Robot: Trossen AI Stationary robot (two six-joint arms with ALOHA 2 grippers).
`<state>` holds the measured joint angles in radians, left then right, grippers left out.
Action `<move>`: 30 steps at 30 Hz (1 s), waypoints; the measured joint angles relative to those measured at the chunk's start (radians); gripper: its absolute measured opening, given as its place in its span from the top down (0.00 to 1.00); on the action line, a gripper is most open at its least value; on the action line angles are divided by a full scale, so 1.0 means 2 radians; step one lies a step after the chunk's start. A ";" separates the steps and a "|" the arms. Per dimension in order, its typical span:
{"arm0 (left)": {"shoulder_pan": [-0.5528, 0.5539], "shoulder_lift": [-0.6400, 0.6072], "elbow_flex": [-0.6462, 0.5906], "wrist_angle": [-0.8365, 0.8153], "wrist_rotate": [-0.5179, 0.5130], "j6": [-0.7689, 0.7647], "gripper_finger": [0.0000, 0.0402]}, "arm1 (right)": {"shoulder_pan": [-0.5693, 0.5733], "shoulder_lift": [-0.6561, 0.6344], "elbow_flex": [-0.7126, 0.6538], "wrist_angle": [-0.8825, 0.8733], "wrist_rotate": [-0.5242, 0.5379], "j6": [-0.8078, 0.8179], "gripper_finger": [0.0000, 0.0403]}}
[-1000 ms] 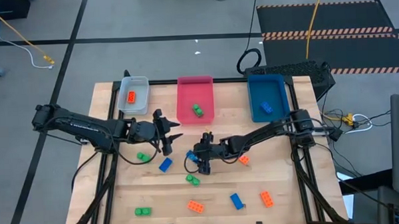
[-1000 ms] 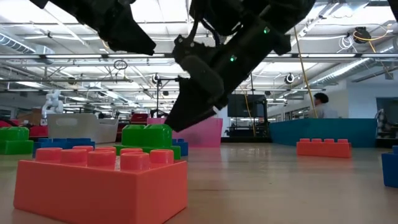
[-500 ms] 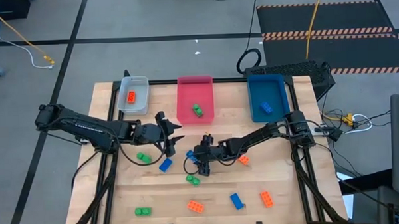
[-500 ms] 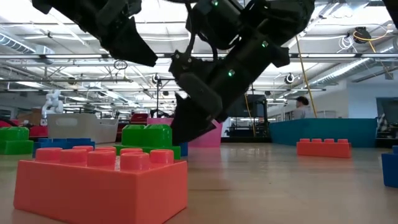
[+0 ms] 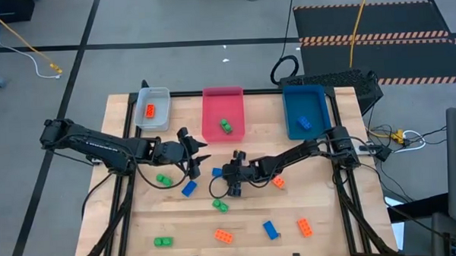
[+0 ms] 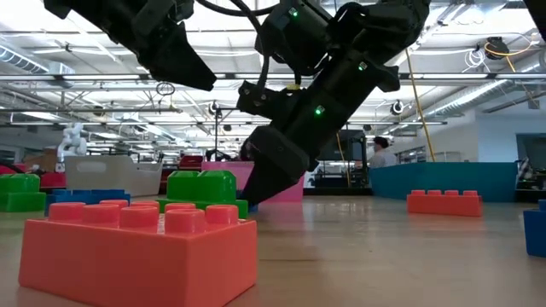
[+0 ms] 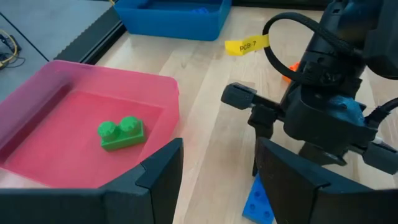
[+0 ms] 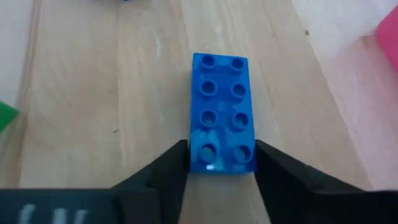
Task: Sort & place blocks by color
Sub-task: Put the blue game piece into the blue bin
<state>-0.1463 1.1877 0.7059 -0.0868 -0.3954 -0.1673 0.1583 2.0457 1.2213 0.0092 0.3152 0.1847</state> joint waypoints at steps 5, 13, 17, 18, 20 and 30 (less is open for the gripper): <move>0.000 0.000 0.000 0.000 0.000 -0.001 0.50 | -0.001 -0.013 -0.001 -0.023 0.011 -0.028 0.66; 0.000 0.000 0.000 -0.011 0.000 -0.008 0.50 | 0.007 -0.107 -0.002 -0.153 0.075 -0.050 0.66; 0.000 0.000 0.000 -0.012 0.000 -0.012 0.50 | 0.016 -0.184 -0.002 -0.243 0.152 -0.043 0.66; 0.000 0.000 0.000 -0.012 0.000 -0.013 0.50 | 0.016 -0.204 -0.001 -0.271 0.174 -0.036 0.66; 0.000 0.000 0.000 -0.011 0.000 -0.018 0.50 | 0.011 -0.242 -0.001 -0.325 0.211 -0.016 0.66; -0.007 0.000 0.000 -0.006 0.000 -0.032 0.50 | -0.100 -0.435 -0.106 -0.474 0.274 0.130 0.66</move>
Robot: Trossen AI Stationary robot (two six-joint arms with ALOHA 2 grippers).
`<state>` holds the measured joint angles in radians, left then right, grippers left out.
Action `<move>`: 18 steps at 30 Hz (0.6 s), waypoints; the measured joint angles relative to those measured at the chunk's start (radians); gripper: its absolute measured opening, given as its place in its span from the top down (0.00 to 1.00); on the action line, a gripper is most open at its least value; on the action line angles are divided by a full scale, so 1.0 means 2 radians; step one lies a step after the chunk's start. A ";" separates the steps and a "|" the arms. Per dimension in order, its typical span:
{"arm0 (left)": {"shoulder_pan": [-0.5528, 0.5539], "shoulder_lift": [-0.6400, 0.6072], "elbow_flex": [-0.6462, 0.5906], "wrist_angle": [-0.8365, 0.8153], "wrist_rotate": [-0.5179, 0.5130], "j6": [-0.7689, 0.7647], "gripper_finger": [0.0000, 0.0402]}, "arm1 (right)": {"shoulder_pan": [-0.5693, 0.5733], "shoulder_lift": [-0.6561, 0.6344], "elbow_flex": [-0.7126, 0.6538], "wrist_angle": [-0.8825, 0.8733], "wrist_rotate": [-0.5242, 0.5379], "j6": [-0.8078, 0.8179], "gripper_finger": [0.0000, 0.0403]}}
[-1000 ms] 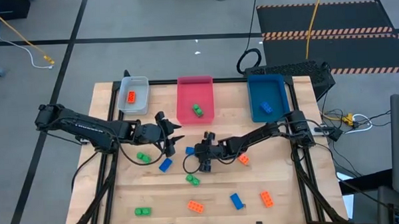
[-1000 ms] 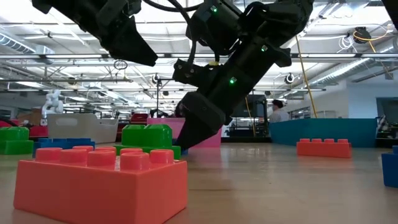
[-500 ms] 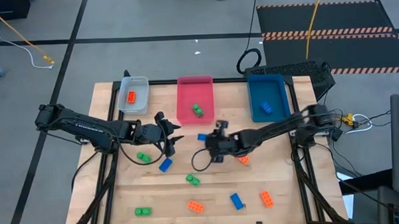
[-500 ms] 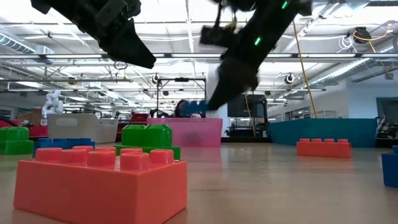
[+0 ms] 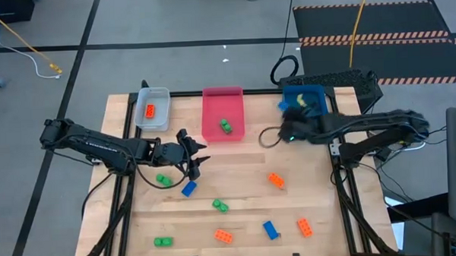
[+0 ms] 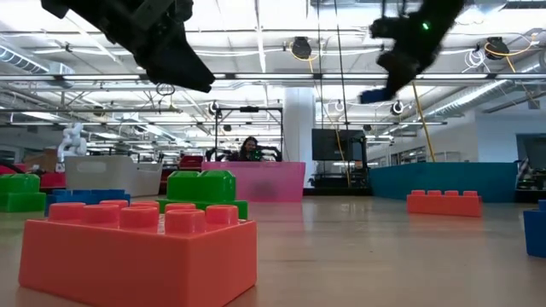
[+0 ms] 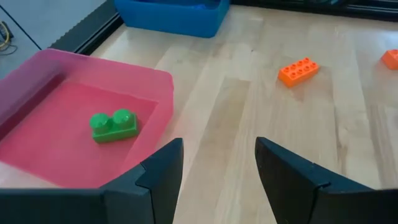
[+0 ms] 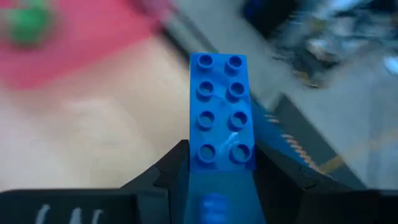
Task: Sort & place blocks by color
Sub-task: Put the blue game piece into the blue bin
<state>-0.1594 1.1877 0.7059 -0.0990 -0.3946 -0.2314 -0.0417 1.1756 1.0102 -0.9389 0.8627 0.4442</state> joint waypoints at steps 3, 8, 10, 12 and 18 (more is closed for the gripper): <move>0.000 0.000 0.000 0.000 0.000 -0.002 0.50 | -0.043 -0.048 -0.048 0.006 0.004 0.008 0.66; -0.002 0.000 0.000 0.007 0.000 -0.007 0.50 | -0.112 -0.097 -0.116 0.043 -0.022 -0.006 0.66; -0.006 0.000 0.000 0.015 0.000 -0.004 0.50 | -0.135 -0.107 -0.136 0.061 -0.047 -0.017 0.66; -0.009 0.000 0.000 0.018 0.000 0.001 0.50 | -0.151 -0.111 -0.148 0.072 -0.068 -0.024 0.66; -0.016 0.000 0.000 0.020 0.000 0.005 0.50 | -0.172 -0.112 -0.152 0.085 -0.082 -0.041 0.64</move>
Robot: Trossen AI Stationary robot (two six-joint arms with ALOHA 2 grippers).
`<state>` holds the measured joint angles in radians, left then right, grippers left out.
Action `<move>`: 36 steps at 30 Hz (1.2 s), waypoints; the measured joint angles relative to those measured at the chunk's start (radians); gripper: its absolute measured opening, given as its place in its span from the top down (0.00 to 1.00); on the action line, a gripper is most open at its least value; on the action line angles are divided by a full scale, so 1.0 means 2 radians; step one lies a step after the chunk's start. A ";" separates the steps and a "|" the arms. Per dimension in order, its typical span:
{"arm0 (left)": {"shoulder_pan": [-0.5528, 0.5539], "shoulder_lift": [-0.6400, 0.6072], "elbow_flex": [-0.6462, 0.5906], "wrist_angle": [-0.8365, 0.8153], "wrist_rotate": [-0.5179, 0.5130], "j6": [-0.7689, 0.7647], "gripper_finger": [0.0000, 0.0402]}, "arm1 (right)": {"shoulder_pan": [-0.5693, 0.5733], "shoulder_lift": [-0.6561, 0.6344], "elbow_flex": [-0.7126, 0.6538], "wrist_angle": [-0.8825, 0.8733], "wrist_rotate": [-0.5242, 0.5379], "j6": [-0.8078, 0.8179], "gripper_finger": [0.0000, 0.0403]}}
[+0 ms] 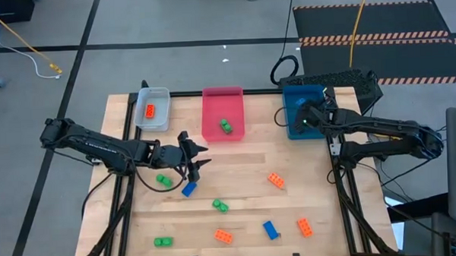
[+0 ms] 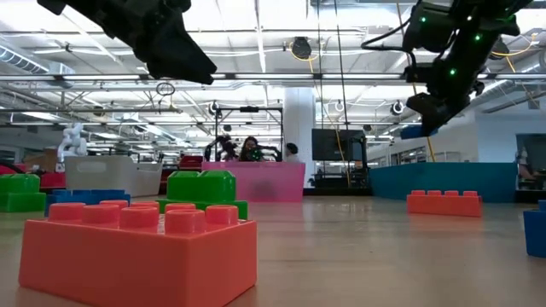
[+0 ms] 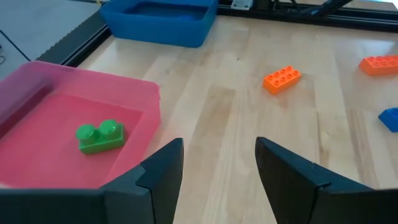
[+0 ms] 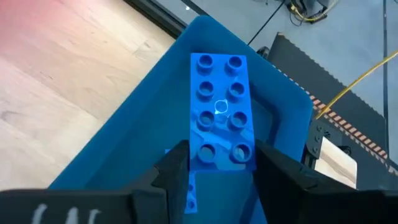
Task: Sort & place blocks by color
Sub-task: Put the blue game piece into the blue bin, then put the orange game piece into the white bin
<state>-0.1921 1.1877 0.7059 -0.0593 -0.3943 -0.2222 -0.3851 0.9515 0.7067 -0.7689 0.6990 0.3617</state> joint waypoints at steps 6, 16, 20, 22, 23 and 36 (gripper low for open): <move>0.000 0.002 0.000 0.000 0.000 0.000 0.50 | -0.002 0.000 0.000 0.015 -0.024 -0.007 0.63; 0.000 0.002 0.000 -0.003 0.000 0.000 0.50 | -0.002 0.000 0.000 0.023 -0.022 -0.005 0.43; 0.000 0.002 0.000 -0.003 0.000 0.000 0.50 | -0.002 0.000 0.000 0.023 -0.022 -0.006 0.37; 0.000 0.002 0.000 -0.002 0.000 -0.001 0.50 | -0.002 0.000 0.000 0.023 -0.022 -0.009 0.35; 0.000 0.002 0.000 -0.002 0.000 -0.001 0.50 | -0.002 0.000 0.000 0.024 -0.022 -0.012 0.34; -0.013 0.002 0.000 0.004 0.032 -0.018 0.50 | 0.035 -0.031 0.000 0.134 -0.185 -0.070 0.33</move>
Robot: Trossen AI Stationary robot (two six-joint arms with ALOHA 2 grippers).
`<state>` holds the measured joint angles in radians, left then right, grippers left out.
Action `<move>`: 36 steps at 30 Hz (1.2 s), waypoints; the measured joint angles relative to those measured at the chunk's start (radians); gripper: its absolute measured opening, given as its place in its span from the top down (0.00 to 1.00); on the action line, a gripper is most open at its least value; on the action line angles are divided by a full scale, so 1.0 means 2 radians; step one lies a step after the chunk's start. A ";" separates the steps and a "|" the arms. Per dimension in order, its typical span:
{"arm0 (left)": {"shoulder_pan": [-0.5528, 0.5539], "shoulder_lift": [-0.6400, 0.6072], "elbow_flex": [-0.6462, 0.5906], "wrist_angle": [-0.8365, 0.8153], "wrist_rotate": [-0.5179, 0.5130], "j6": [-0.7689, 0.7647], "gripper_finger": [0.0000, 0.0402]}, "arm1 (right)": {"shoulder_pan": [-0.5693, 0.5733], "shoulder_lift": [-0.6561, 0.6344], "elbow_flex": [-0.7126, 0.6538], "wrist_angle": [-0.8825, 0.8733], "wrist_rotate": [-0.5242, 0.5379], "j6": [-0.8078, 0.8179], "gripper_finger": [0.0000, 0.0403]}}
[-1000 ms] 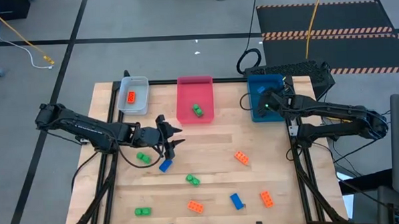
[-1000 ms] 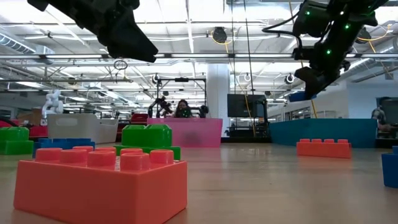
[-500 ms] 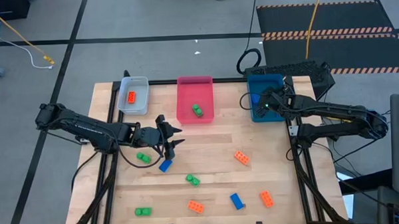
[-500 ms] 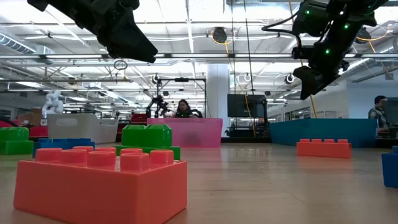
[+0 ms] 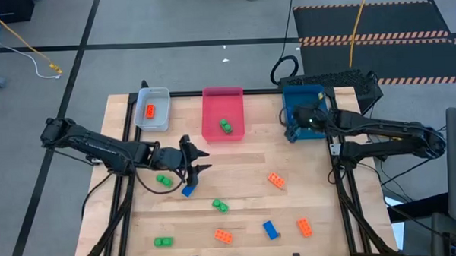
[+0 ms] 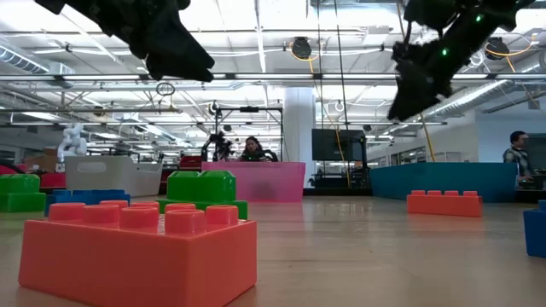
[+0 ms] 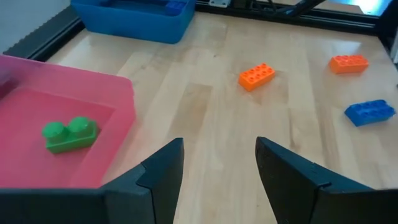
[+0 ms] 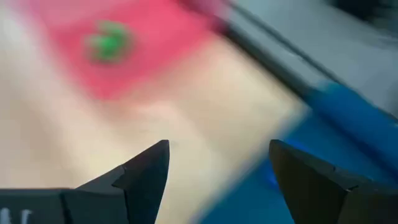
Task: Sort & place blocks by color
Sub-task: Put the orange game piece into the white bin
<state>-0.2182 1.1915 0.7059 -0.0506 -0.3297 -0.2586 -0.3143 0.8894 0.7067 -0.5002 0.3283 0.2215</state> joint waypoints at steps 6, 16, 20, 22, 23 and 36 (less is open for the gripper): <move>-0.004 0.000 0.000 -0.012 0.011 -0.038 0.50 | 0.066 0.001 -0.011 0.079 -0.088 -0.032 0.33; 0.003 0.000 0.000 -0.112 0.038 -0.148 0.50 | 0.153 0.007 -0.096 0.146 -0.057 -0.034 0.33; 0.003 0.000 0.006 -0.123 0.039 -0.152 0.50 | 0.168 0.007 -0.098 0.156 -0.041 -0.045 0.33; 0.003 0.000 0.017 -0.137 0.039 -0.151 0.50 | 0.172 0.007 -0.098 0.157 -0.034 -0.049 0.33; 0.003 0.000 0.023 -0.142 0.038 -0.150 0.50 | 0.174 0.007 -0.098 0.157 -0.034 -0.049 0.33; 0.008 0.000 0.043 -0.157 0.018 -0.109 0.50 | 0.267 0.021 -0.083 0.143 0.010 -0.027 0.33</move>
<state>-0.2016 1.1912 0.7929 -0.3653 -0.2931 -0.4763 0.2195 0.9314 0.5415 -0.2146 0.3473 0.1684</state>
